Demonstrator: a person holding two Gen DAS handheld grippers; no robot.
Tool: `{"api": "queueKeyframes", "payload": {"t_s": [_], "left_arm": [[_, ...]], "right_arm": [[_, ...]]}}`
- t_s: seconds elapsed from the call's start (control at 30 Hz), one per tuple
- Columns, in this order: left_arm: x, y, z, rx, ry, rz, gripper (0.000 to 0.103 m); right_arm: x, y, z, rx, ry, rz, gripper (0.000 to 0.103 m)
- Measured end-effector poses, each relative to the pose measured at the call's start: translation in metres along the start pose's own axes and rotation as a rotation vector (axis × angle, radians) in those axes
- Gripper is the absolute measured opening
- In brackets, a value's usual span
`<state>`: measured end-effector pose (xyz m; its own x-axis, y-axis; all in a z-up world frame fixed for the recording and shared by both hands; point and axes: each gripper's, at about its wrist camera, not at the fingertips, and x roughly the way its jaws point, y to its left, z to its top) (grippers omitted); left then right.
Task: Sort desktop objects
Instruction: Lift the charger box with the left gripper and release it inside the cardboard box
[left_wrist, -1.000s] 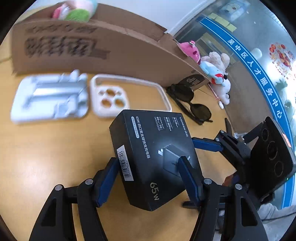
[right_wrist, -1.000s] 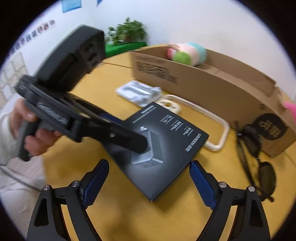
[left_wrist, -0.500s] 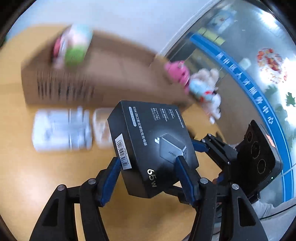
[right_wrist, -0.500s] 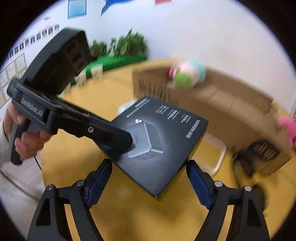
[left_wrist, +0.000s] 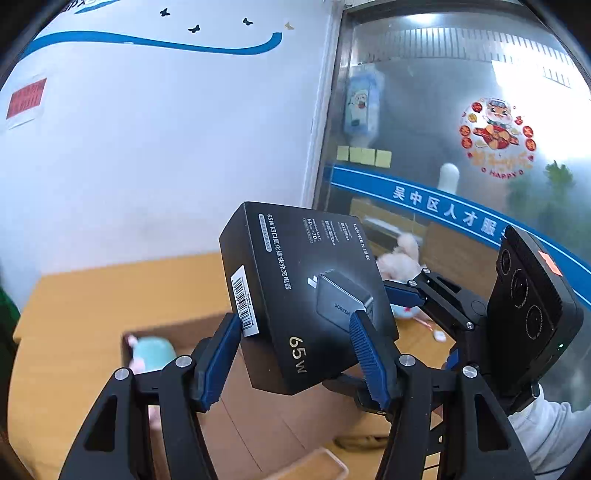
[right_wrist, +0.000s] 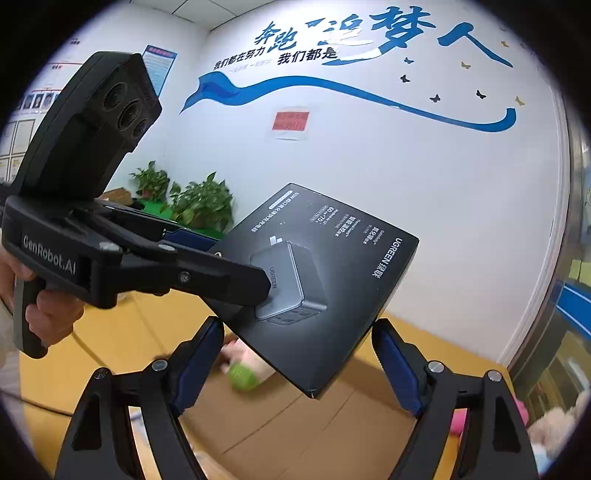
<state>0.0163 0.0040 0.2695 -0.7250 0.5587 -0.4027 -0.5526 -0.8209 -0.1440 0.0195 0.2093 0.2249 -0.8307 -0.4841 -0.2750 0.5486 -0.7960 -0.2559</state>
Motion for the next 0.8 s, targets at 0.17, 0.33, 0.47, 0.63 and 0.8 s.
{"api": "queueKeyframes", "payload": {"t_s": [0.17,0.33,0.47,0.63,0.8], "left_arm": [[0.045,0.042,0.028,-0.050,0.032,0.008,0.059],[0.118,0.089,0.027,-0.111,0.138,0.035,0.059],[0.184,0.124,0.005,-0.177,0.262,0.060,0.059],[0.267,0.162,-0.045,-0.262,0.459,0.111,0.059],[0.323,0.179,-0.080,-0.305,0.611,0.183,0.059]], "right_arm": [[0.049,-0.026,0.018,0.011,0.039,0.004,0.083],[0.116,-0.059,-0.003,0.081,0.138,0.060,0.083],[0.175,-0.078,-0.039,0.163,0.241,0.117,0.083],[0.241,-0.084,-0.105,0.261,0.405,0.175,0.083],[0.291,-0.087,-0.162,0.386,0.526,0.236,0.083]]}}
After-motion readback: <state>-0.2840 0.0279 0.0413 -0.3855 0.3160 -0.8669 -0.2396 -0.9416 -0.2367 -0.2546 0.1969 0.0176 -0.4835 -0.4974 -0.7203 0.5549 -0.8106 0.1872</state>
